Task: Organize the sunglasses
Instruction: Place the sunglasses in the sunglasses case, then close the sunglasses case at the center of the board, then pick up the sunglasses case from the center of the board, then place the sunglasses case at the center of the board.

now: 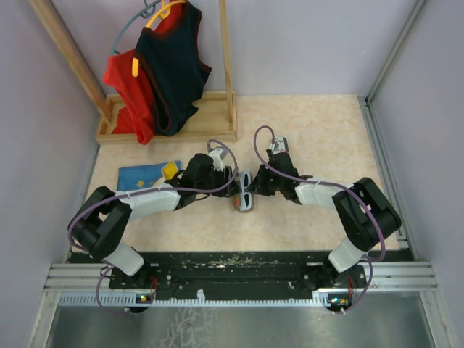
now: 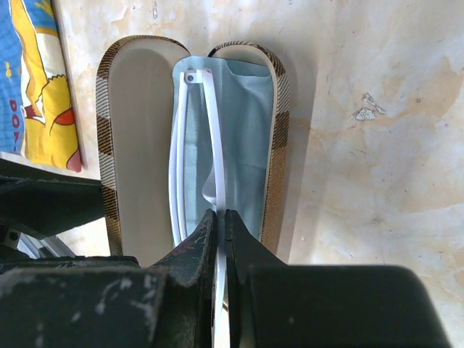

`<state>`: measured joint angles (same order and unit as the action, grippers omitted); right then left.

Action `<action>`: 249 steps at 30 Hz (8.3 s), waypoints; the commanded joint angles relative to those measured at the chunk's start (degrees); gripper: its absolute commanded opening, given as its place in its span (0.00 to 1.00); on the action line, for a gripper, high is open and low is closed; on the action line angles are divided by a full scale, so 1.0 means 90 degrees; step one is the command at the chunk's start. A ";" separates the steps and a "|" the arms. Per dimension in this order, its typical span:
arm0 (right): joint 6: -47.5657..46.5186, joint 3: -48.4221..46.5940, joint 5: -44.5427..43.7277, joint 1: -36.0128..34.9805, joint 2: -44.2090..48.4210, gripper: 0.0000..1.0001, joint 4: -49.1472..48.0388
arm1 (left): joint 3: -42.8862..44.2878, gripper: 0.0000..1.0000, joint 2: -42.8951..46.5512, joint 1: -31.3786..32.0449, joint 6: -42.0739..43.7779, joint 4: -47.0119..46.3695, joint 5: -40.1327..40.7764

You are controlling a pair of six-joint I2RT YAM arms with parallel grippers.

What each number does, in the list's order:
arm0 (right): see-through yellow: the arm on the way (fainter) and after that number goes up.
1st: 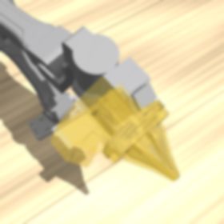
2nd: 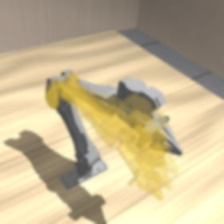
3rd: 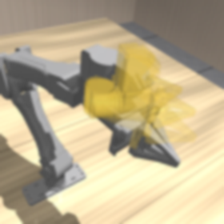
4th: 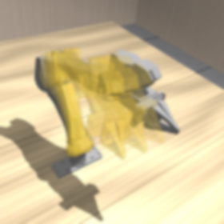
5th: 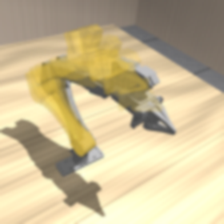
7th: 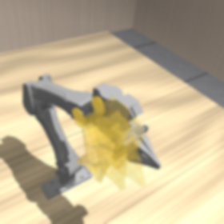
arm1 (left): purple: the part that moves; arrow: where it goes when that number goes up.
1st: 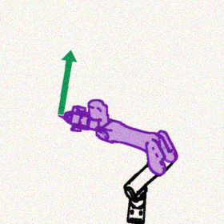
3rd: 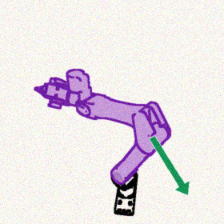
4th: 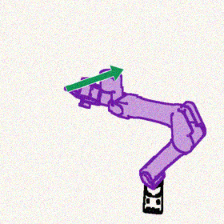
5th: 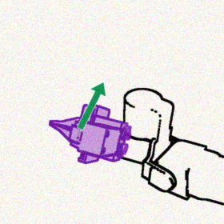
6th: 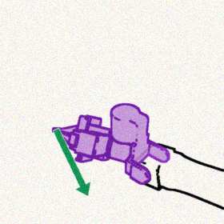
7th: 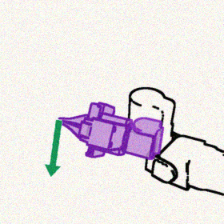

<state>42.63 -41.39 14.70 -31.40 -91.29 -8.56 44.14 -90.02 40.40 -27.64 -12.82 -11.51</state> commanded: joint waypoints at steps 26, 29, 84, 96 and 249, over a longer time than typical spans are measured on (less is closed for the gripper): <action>-0.0246 -0.0537 -0.0126 -0.0064 -0.0269 0.09 -0.0013 | 0.0054 0.52 0.0065 0.0032 -0.0044 0.0001 0.0058; -0.0306 -0.0598 -0.0174 -0.0059 -0.0196 0.14 0.0107 | 0.0053 0.52 0.0095 0.0032 -0.0045 0.0002 0.0070; -0.1190 -0.1084 -0.0860 -0.0152 -0.0576 0.17 0.1172 | 0.0154 0.52 0.0046 0.0183 -0.0049 0.0012 -0.0085; -0.1280 -0.1095 -0.1094 -0.0191 -0.0103 0.19 0.1372 | 0.0211 0.52 0.0138 0.0229 -0.0007 0.0171 0.0049; -0.2432 -0.4503 -0.4022 -0.0360 -0.2284 0.44 0.2825 | -0.0570 0.76 0.4762 0.0500 -0.0125 0.2873 0.3481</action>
<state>22.48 -77.28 -22.52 -35.62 -109.40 18.48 38.65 -48.16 44.97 -28.42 12.27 20.14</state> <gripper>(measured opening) 0.609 0.765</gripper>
